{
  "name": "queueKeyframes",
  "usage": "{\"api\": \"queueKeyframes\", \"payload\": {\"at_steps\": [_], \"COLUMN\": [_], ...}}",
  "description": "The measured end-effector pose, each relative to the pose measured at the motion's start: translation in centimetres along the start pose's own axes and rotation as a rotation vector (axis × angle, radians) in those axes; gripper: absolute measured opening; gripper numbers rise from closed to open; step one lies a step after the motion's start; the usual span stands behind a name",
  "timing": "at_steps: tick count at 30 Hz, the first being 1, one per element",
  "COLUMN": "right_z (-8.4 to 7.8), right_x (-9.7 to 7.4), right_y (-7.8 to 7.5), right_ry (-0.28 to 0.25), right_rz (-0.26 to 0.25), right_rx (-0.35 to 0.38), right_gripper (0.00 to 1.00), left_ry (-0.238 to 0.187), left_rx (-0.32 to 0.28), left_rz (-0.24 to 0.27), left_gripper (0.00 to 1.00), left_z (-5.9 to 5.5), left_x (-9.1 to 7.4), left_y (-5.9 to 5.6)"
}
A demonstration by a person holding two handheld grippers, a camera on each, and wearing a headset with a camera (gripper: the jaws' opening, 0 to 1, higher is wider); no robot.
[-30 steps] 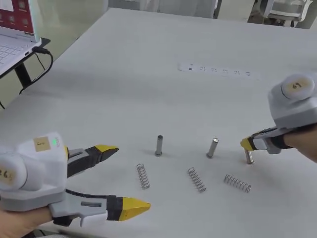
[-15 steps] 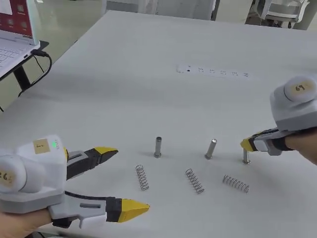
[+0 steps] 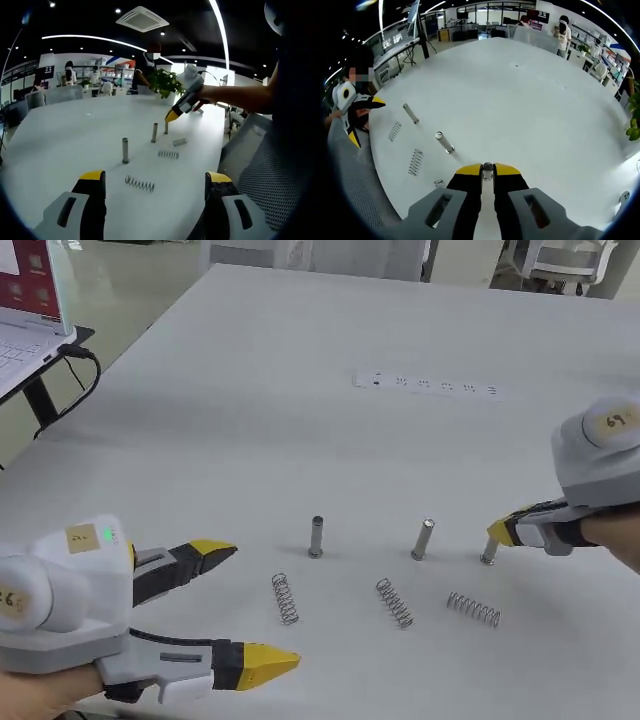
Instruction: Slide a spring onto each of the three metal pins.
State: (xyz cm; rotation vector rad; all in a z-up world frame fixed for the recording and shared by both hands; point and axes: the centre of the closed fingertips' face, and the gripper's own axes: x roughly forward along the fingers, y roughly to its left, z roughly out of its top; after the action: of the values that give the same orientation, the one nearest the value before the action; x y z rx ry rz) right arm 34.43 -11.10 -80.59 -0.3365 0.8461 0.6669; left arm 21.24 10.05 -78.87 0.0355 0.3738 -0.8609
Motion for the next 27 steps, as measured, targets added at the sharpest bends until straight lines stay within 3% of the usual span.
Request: {"api": "queueKeyframes", "payload": {"at_steps": [27], "right_z": [-0.76], "right_x": [0.06], "right_y": [0.00], "right_ry": [0.010], "right_rz": [0.008], "right_rx": [-0.024], "right_gripper": [0.09], "left_ry": [-0.006], "left_rx": [-0.007], "left_rz": [0.000], "left_gripper": [0.77], "left_z": [0.08], "left_x": [0.10], "left_y": [0.11]}}
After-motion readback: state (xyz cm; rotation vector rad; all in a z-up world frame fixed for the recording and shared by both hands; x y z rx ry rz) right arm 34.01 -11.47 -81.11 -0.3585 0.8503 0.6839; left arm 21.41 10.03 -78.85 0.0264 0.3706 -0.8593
